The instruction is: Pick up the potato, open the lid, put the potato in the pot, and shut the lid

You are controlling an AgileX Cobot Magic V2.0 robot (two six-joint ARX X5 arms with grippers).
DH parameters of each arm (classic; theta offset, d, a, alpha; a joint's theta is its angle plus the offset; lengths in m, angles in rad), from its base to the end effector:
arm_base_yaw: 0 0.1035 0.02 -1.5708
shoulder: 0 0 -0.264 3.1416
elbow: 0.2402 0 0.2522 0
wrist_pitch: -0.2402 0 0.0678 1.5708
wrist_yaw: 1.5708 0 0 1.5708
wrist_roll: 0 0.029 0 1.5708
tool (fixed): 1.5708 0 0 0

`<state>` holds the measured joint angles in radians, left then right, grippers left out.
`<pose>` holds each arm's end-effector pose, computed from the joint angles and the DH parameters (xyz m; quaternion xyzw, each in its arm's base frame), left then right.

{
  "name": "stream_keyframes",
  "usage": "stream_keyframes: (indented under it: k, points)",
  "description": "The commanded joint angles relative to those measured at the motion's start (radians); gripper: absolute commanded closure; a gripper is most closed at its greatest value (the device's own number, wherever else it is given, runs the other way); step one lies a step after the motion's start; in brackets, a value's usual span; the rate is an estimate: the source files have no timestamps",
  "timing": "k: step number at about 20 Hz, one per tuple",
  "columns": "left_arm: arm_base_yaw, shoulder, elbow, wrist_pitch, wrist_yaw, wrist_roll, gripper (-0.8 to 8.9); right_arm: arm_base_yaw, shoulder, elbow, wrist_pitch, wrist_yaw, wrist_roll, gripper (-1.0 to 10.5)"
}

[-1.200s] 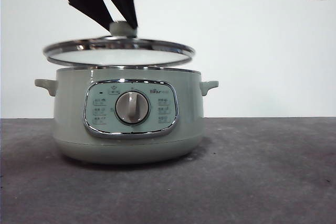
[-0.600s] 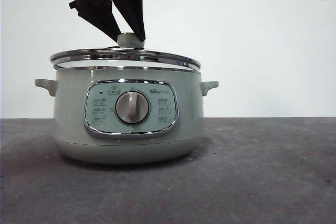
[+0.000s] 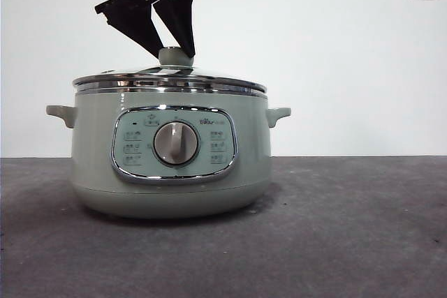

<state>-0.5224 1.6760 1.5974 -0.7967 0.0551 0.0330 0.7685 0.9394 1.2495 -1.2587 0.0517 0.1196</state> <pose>0.3100 -0.1803 0.3323 0.1124 0.4080 -0.2647 0.8665 0.0985 0.0931 0.3699 -0.1320 0.4367 0.2865 0.8425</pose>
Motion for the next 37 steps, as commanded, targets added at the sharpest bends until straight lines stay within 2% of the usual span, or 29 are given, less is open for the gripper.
stream_keyframes:
  k: [1,8,10,11,13,14,18,21,32,36,37]
  points:
    - [-0.002,0.026,0.014,0.026,0.003,0.005,8.23,0.003,-0.002,-0.009,0.001,-0.003,0.008,2.5]
    - [-0.004,0.05,0.014,0.027,0.004,0.005,8.21,0.003,-0.002,-0.009,0.0,-0.003,0.008,2.5]
    - [-0.004,0.05,0.014,0.031,0.004,0.005,7.87,0.003,-0.002,-0.009,0.001,-0.003,0.004,2.5]
    - [-0.004,0.045,0.014,0.033,0.004,0.004,6.63,0.003,-0.002,-0.009,0.001,-0.003,0.003,2.5]
    - [-0.007,0.027,0.014,0.038,0.004,-0.005,3.5,0.003,-0.002,-0.009,0.001,-0.003,0.003,2.5]
    - [-0.008,0.014,0.014,0.04,0.005,-0.006,2.73,0.003,-0.002,-0.009,0.001,-0.003,0.003,2.5]
    - [-0.01,-0.057,0.014,0.032,0.005,-0.007,1.78,0.003,-0.002,-0.009,0.001,-0.003,0.003,2.5]
    - [-0.01,-0.116,0.014,-0.016,0.005,-0.012,1.78,0.003,-0.002,-0.009,0.001,-0.003,0.003,2.5]
    - [-0.036,-0.403,0.014,-0.362,0.001,-0.006,1.79,0.003,-0.001,-0.009,0.001,-0.003,0.016,2.5]
    - [-0.035,-0.451,0.014,-0.522,0.0,0.015,1.81,0.003,0.0,-0.009,0.002,-0.003,0.035,2.5]
    - [-0.035,-0.451,0.013,-0.523,-0.002,0.022,1.84,0.003,0.0,-0.009,0.001,-0.003,0.035,2.6]
